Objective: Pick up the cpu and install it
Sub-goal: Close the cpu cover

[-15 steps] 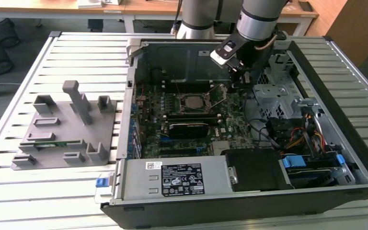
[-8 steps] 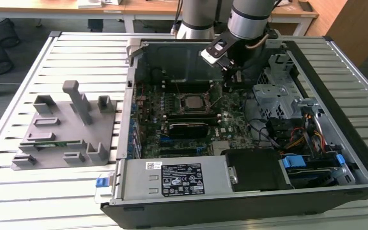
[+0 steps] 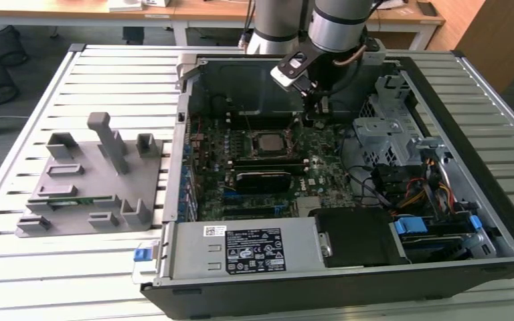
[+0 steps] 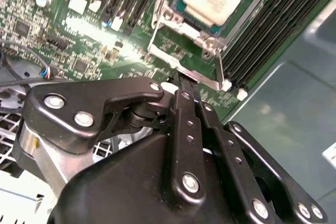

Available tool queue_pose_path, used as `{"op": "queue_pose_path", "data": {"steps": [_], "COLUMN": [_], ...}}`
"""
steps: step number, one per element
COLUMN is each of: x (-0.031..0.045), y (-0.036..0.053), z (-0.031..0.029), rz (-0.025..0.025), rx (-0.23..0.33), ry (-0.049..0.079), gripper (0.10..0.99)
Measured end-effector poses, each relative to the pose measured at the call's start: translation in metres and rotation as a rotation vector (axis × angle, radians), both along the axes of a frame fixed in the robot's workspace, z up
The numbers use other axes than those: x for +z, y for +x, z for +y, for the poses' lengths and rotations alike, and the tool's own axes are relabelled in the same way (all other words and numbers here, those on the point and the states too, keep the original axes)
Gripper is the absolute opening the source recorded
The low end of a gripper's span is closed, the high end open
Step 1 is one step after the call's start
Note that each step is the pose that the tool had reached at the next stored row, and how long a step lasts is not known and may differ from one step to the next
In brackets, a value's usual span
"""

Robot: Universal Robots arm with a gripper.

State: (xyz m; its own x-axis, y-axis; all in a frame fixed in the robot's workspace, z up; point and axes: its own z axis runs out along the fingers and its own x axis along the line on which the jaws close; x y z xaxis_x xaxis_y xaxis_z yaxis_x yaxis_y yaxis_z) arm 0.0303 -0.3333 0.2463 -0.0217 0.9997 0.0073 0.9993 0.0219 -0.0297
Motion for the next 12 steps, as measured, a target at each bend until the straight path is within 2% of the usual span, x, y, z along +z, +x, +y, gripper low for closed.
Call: {"op": "queue_pose_path", "data": {"steps": [6,12], "x": [-0.0004,-0.0022], "y": [-0.0109,-0.0166], "z": [0.0009,0.0016], "rz": [-0.0001,0.0], "rx": [0.0,0.0], "ry": [0.0,0.0], "gripper": [0.106,0.106]}}
